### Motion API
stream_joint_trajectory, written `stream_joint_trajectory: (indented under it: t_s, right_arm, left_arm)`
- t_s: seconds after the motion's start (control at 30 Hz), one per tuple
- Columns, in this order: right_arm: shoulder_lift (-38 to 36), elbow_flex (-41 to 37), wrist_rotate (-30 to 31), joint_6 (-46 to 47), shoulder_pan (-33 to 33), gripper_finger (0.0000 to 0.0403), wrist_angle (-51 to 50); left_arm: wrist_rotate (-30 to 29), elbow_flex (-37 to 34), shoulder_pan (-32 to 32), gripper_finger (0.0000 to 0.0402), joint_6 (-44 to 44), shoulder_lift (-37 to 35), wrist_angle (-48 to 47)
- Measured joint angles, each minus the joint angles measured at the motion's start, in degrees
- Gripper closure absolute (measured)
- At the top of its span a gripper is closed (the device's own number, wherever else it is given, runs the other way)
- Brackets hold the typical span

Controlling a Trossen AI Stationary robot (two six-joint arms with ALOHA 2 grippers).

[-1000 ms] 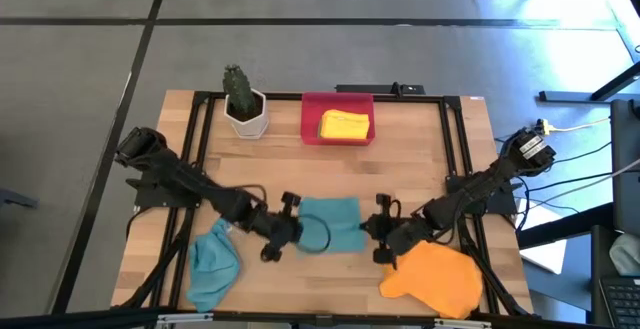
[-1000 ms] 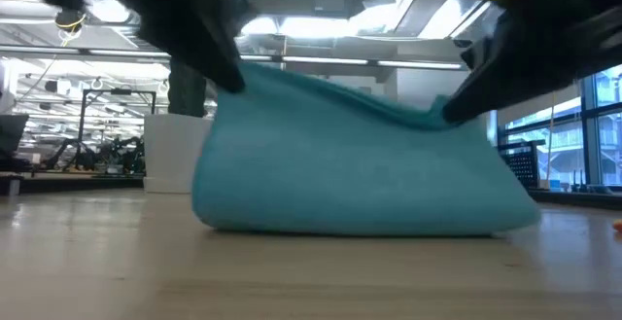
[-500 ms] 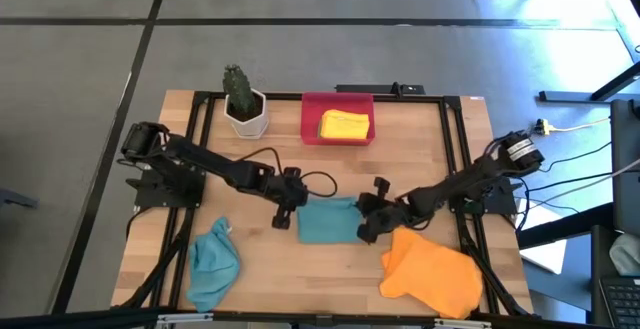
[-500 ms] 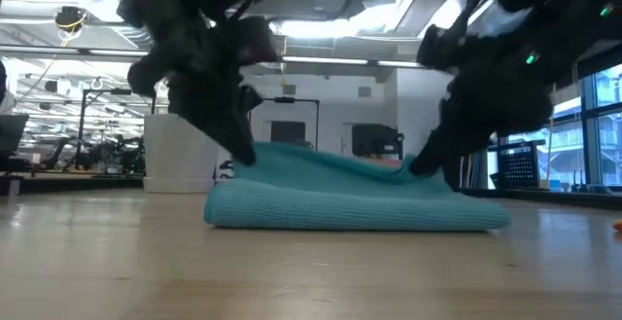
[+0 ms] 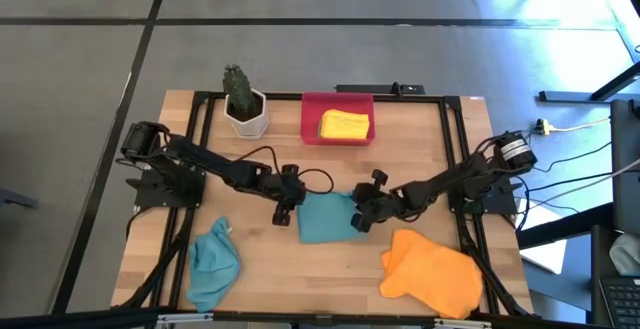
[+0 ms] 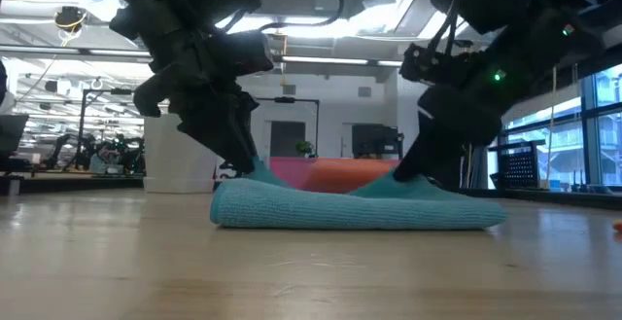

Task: Fold microfiber towels
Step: Fold the top blue microfiber cloth

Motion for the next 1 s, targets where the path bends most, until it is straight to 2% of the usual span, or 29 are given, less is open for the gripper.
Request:
stream_joint_trajectory:
  t_s: [0.2, 0.37, 0.43, 0.6, 0.77, 0.93, 1.0]
  right_arm:
    - [-5.02, 0.00, -0.03, 0.00, -0.09, 0.0265, -4.34]
    - [-7.69, 0.09, -0.33, -2.38, 1.09, 0.0254, -4.56]
    - [-7.78, 0.09, -2.33, -4.33, 2.08, 0.0254, -3.50]
    - [-7.14, 0.18, -8.04, -6.40, 5.31, 0.0254, -1.65]
    - [-6.82, 0.15, -8.40, -6.00, 8.56, 0.0254, -1.27]
    - [-6.21, 0.15, -8.89, -4.32, 10.13, 0.0254, 1.70]
    - [-5.60, 0.15, -12.51, -3.24, 10.50, 0.0254, 2.34]
  left_arm:
    - [-1.76, 0.42, -0.30, 0.0309, -0.29, -0.87, -2.00]
    - [-1.85, 2.22, -2.05, 0.0309, -0.50, -2.29, -6.47]
    - [-1.88, 2.62, -3.43, 0.0311, -0.59, -3.31, -8.72]
    - [-1.47, 3.01, -8.62, 0.0309, -1.85, -3.24, -6.21]
    - [-1.45, 3.03, -14.05, 0.0311, 0.12, -0.85, -0.87]
    - [-5.23, 3.02, -15.72, 0.0308, 5.00, 0.48, 1.89]
    - [-6.25, 2.99, -15.48, 0.0308, 5.95, 0.47, 1.96]
